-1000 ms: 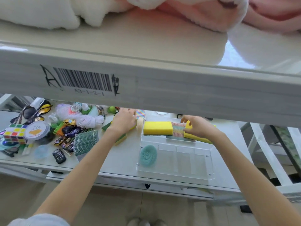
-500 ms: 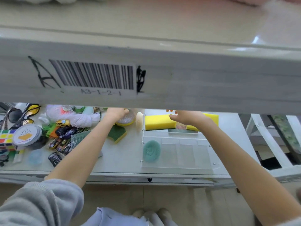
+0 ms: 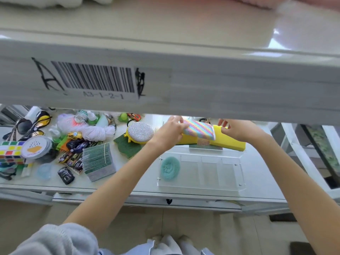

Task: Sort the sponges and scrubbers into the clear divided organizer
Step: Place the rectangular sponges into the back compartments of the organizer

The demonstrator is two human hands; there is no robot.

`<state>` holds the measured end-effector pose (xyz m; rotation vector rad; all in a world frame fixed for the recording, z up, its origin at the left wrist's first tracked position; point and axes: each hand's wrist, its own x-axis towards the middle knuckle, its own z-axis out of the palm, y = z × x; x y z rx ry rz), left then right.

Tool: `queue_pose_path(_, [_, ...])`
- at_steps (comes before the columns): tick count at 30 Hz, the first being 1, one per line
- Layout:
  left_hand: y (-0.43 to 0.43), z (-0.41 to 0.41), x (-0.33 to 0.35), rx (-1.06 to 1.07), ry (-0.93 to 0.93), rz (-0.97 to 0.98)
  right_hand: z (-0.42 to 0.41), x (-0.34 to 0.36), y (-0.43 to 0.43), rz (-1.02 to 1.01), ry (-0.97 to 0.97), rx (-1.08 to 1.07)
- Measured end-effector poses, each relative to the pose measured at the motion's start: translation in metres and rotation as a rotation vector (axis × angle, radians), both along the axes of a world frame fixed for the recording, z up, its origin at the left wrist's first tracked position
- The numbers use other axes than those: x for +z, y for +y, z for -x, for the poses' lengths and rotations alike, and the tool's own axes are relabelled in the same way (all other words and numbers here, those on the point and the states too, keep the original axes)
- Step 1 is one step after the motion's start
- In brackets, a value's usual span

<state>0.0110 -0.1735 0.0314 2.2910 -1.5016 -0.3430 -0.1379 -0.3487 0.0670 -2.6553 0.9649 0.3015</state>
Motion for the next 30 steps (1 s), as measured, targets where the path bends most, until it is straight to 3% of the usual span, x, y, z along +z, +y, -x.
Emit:
queue_pose_path(10, [0.034,-0.006,-0.014,-0.053,0.104,-0.105,0.022,0.004,0.023,-0.057,-0.017,0.122])
queue_pose_path(12, [0.044,-0.02,-0.016,0.061,0.173,-0.014,0.022,0.005,0.029,-0.065,-0.021,0.137])
queue_pose_path(14, [0.058,-0.044,-0.024,0.239,0.123,0.022,0.02,0.006,0.035,-0.063,-0.035,0.153])
queue_pose_path(16, [0.069,-0.07,-0.036,0.456,0.039,-0.087,0.016,0.009,0.041,-0.07,-0.046,0.167])
queue_pose_path(19, [0.074,-0.097,-0.058,0.685,0.115,-0.263,0.008,0.01,0.051,-0.076,-0.057,0.196])
queue_pose_path(23, [0.068,-0.109,-0.082,0.737,0.117,-0.249,0.006,0.007,0.061,-0.067,-0.08,0.194])
queue_pose_path(27, [0.064,-0.108,-0.081,0.767,0.156,-0.104,0.015,0.004,0.063,-0.06,-0.106,0.161])
queue_pose_path(30, [0.07,-0.111,-0.076,0.796,0.291,0.027,0.02,0.003,0.062,-0.07,-0.104,0.142])
